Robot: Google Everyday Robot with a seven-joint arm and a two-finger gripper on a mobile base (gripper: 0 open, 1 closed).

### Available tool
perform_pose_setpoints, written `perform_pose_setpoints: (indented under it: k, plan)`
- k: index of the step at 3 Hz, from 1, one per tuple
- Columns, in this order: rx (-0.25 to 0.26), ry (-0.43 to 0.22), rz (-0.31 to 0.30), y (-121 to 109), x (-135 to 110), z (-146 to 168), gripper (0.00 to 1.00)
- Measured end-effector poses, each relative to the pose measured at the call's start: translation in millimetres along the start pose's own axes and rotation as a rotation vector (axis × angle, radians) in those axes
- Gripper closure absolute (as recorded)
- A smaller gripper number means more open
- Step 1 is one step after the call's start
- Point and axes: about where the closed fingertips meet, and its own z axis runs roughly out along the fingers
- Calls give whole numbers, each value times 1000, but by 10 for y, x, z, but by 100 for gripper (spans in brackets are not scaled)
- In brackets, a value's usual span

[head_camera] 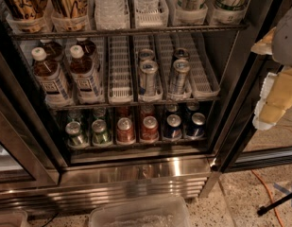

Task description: Pick pepsi can from bottom shelf of fridge

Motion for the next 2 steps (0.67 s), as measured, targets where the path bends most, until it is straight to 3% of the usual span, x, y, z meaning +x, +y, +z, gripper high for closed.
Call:
perform_pose_setpoints:
  k: [2]
  plan:
    - [18,15,-16,11,-57,72,0]
